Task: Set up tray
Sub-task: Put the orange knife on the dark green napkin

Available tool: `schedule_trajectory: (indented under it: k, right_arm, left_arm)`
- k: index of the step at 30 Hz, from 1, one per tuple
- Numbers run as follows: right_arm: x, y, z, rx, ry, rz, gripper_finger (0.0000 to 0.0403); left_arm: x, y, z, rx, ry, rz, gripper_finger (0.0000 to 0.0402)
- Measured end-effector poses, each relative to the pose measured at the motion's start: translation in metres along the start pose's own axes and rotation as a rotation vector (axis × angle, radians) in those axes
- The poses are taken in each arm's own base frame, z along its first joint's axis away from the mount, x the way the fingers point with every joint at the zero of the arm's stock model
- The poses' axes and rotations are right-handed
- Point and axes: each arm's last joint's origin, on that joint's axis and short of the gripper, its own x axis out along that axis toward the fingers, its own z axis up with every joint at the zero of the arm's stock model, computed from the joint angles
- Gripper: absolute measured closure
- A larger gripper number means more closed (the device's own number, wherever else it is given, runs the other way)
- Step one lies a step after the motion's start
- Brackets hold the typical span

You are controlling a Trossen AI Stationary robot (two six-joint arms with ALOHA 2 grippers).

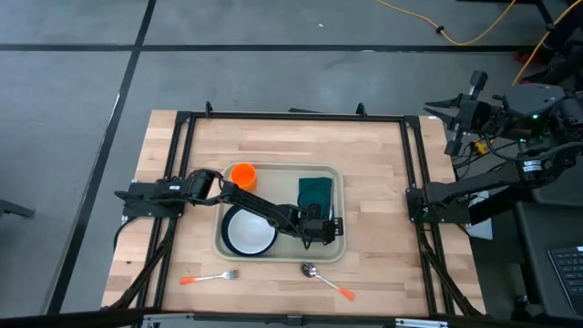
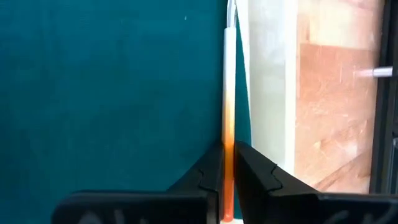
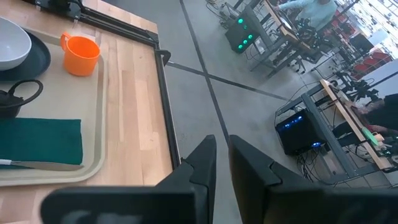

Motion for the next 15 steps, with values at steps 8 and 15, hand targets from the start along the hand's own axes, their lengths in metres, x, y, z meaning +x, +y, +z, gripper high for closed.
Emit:
schedule_trajectory:
  k: [8,15]
  right_arm:
    - [0.0,0.0,0.0,0.0,0.0,0.0,0.0353]
    - [0.0003,0.0001,0.0002,0.0,0.001,0.0,0.0353]
  left_arm:
    - [-0.0002,0.0011,-0.0001,0.002,-0.01,0.009,0.0395]
    - [-0.0016,0.0033,-0.0029,-0.005,-0.038,0.019,0.0396]
